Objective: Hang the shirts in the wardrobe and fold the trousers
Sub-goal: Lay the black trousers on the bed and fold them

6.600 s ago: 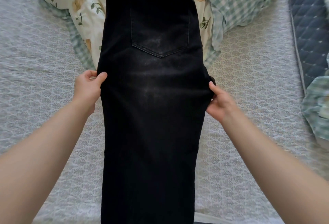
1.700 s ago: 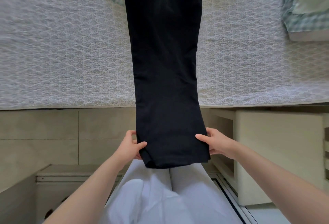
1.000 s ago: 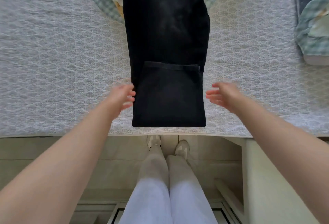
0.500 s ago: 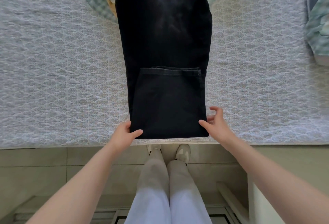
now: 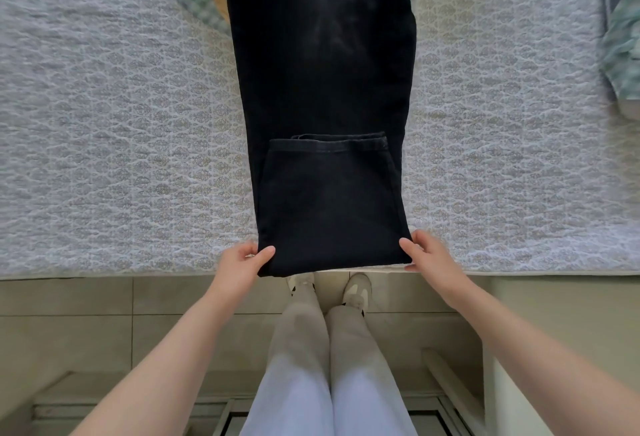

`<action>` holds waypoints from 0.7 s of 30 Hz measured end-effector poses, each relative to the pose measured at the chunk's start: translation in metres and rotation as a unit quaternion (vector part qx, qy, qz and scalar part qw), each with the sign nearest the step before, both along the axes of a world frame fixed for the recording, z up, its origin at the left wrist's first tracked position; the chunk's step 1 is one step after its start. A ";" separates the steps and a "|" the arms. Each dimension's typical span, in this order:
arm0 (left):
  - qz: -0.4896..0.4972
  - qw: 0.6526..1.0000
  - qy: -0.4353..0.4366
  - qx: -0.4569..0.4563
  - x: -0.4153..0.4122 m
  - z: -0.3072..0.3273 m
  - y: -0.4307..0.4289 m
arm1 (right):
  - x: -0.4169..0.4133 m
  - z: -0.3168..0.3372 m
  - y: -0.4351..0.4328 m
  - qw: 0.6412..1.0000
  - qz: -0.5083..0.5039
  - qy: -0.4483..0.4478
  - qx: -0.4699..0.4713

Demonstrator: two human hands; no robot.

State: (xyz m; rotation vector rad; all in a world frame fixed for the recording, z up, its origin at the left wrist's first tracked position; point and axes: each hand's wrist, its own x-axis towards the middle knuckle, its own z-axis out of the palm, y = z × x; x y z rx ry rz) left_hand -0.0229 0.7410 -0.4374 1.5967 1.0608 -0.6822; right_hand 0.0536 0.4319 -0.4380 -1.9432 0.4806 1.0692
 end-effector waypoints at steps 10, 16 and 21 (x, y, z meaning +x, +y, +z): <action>-0.046 0.998 0.023 0.035 -0.030 0.015 -0.013 | -0.037 0.023 -0.015 0.994 -0.083 0.059 0.040; -0.085 0.992 0.096 -0.006 -0.063 0.020 -0.019 | -0.058 0.045 -0.035 0.994 -0.064 0.080 0.033; -0.039 0.998 0.050 0.025 -0.044 0.056 -0.021 | -0.046 0.075 -0.030 0.996 -0.038 0.014 0.084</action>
